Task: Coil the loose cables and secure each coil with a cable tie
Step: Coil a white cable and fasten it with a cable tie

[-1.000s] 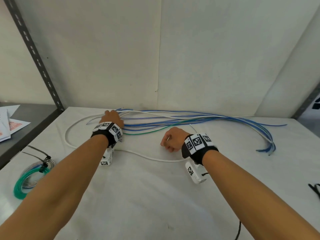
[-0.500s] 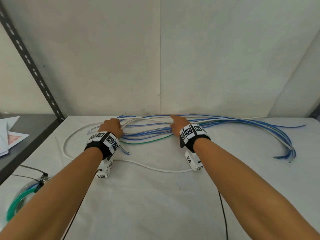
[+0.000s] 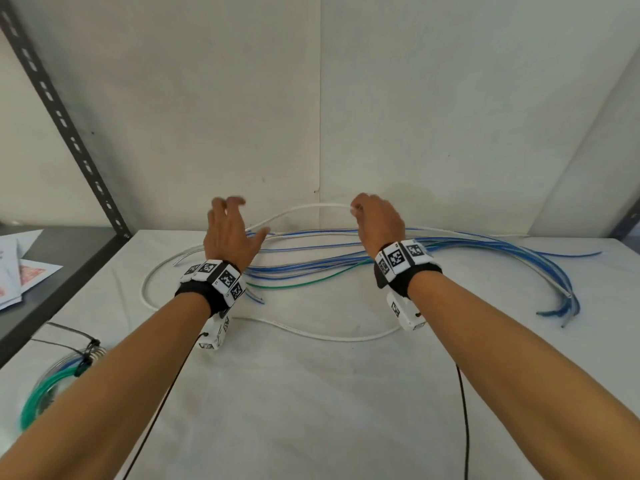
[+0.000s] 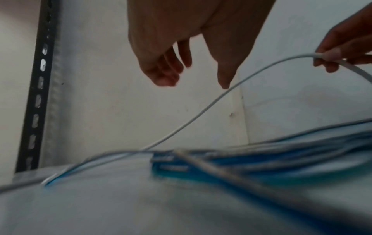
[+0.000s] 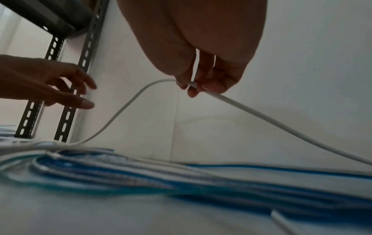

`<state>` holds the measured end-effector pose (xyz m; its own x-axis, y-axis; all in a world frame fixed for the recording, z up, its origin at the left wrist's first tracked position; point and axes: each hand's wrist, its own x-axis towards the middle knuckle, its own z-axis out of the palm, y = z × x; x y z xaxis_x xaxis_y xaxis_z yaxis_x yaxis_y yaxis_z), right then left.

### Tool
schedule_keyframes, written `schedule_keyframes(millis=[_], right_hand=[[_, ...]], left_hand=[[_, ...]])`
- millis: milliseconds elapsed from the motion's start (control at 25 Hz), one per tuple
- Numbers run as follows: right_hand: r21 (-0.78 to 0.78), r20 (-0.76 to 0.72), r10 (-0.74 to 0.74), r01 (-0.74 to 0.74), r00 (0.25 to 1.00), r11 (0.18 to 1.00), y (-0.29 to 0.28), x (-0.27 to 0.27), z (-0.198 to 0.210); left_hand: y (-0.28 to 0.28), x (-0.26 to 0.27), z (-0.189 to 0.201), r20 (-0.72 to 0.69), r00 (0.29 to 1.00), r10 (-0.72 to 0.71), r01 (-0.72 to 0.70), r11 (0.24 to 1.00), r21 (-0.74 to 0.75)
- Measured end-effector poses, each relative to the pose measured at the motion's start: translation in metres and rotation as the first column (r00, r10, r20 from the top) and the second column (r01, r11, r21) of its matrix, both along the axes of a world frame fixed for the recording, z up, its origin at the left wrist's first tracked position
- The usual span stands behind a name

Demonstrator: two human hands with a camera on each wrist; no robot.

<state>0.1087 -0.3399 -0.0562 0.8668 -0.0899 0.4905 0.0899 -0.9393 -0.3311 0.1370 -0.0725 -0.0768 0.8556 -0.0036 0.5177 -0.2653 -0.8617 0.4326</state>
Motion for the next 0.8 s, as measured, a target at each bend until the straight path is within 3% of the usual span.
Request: schedule_keyframes(millis=[80,160,320,400,520,600,640,720,800], right_hand=[[0.009,0.155,0.042,-0.043,0.987,0.999,-0.002,-0.01,0.028],[0.009,0.298,0.087,-0.094,0.951,0.996,0.001,-0.024,0.052],[0.085,0.542,0.079,-0.147,0.837,0.985,0.007,-0.054,0.089],[0.122,0.501,0.053,-0.13,0.864,0.984,-0.002,-0.065,0.094],[0.067,0.108,-0.115,0.108,0.987,0.992,-0.037,-0.077,0.067],[0.073,-0.133,-0.191,0.202,0.973,0.977,-0.065,-0.089,0.041],[0.109,-0.177,-0.217,0.238,0.96,0.965,-0.075,-0.095,0.033],[0.237,-0.123,-0.261,0.284,0.958,0.929,-0.083,-0.105,0.031],[0.436,0.083,-0.274,0.213,0.958,0.875,-0.077,-0.111,0.047]], left_hand=[[-0.014,-0.004,0.027,0.12,0.984,-0.129,0.122,0.991,0.063],[-0.031,-0.005,0.053,0.132,0.957,-0.258,0.25,0.966,0.069],[-0.063,-0.026,0.099,0.132,0.888,-0.441,0.46,0.858,-0.227],[-0.069,-0.041,0.114,0.166,0.875,-0.455,0.484,0.821,-0.302],[-0.071,-0.058,0.135,0.197,0.846,-0.495,0.522,0.699,-0.489],[-0.07,-0.07,0.147,0.211,0.835,-0.508,0.513,0.581,-0.632],[-0.069,-0.074,0.153,0.223,0.826,-0.518,0.507,0.511,-0.694],[-0.067,-0.085,0.168,0.256,0.792,-0.554,0.499,0.347,-0.794],[-0.07,-0.092,0.181,0.249,0.785,-0.567,0.452,0.251,-0.856]])
